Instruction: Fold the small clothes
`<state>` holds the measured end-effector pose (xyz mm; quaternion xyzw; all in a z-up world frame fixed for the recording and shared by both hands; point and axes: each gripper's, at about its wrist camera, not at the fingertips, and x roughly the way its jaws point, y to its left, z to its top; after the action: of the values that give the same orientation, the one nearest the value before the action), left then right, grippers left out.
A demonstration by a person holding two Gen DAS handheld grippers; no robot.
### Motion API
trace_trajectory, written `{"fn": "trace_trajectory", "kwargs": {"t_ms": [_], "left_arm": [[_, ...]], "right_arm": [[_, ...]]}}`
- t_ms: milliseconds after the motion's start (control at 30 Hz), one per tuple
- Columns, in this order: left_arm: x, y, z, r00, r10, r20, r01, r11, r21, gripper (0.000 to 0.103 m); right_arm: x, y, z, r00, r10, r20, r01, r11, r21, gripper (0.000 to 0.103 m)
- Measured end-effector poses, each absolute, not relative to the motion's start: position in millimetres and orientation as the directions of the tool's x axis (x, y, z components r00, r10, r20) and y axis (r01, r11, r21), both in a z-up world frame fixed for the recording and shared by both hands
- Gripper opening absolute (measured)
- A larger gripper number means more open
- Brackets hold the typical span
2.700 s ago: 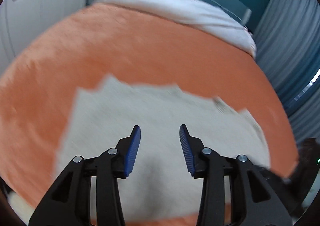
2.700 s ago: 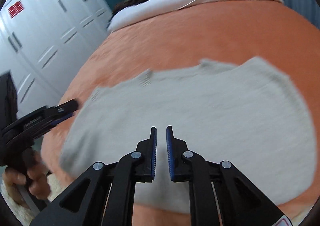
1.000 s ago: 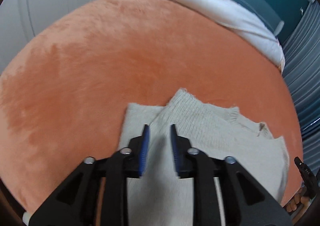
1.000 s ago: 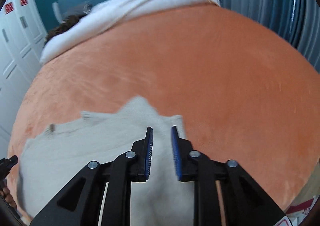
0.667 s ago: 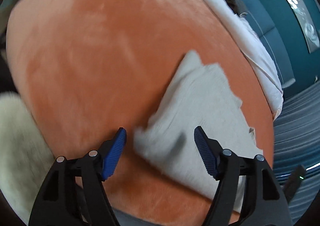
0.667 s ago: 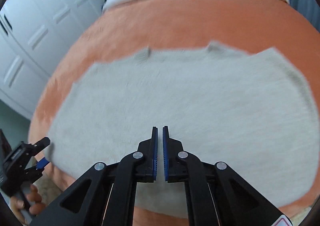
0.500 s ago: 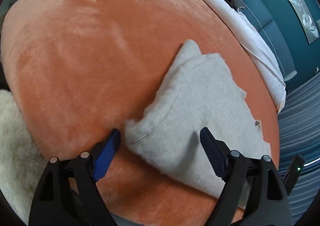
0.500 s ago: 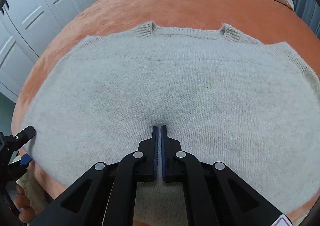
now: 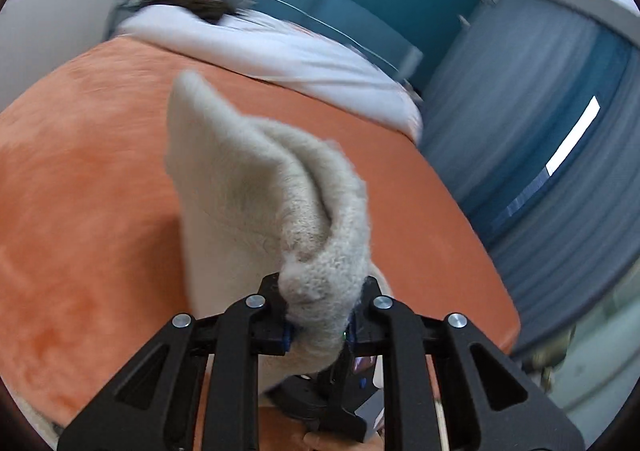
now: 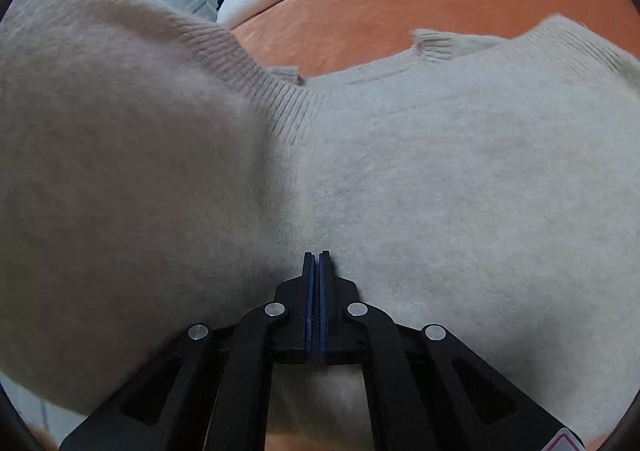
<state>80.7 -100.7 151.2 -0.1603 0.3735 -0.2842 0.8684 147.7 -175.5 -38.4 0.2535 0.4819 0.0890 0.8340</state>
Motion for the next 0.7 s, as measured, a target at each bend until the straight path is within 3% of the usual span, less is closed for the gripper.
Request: {"fn": "trace_trajectory", "kwargs": {"t_ms": [133,267,300,367,400,467,567,700], "left_arm": [[83.7,-188.9,99.4,0.43,-0.614,-0.662,0.438,0.783,-0.441,0.02],[71.8,-222.2,52.5,0.375,-0.531,-0.76,0.437,0.824,-0.36,0.032],[62.9,-218.2,52.2,0.39,-0.531,-0.752,0.451,0.822,-0.347,0.036],[48.0,-206.9,55.5,0.41,-0.519,-0.75,0.482,0.821,-0.304,0.058],[40.0,-200.0,56.7,0.419,-0.512,-0.75,0.49,0.823,-0.288,0.061],[29.9,-179.2,57.4,0.455,-0.456,-0.765,0.484,0.848,-0.217,0.081],[28.8,-155.5,43.9,0.502,-0.348,-0.792,0.455,0.885,-0.101,0.083],[41.4,-125.3,11.2,0.472,-0.257,-0.844,0.4,0.915,-0.055,0.085]], "right_arm": [[93.5,-270.6,-10.0,0.605,0.338,-0.721,0.204,0.809,0.551,0.01],[25.6,-355.0,8.8,0.608,0.187,-0.771,0.343,0.814,0.469,0.022],[11.9,-365.9,14.7,0.616,0.177,-0.768,0.354,0.808,0.47,0.038],[-6.8,-375.3,27.1,0.636,0.171,-0.753,0.358,0.799,0.484,0.063],[-11.7,-374.7,31.7,0.648,0.186,-0.739,0.341,0.796,0.5,0.066],[-6.8,-364.5,37.8,0.661,0.244,-0.709,0.295,0.785,0.545,0.071],[21.0,-341.4,38.9,0.644,0.334,-0.688,0.244,0.762,0.599,0.075],[53.2,-308.6,44.1,0.621,0.353,-0.699,0.234,0.768,0.596,0.077]]}}
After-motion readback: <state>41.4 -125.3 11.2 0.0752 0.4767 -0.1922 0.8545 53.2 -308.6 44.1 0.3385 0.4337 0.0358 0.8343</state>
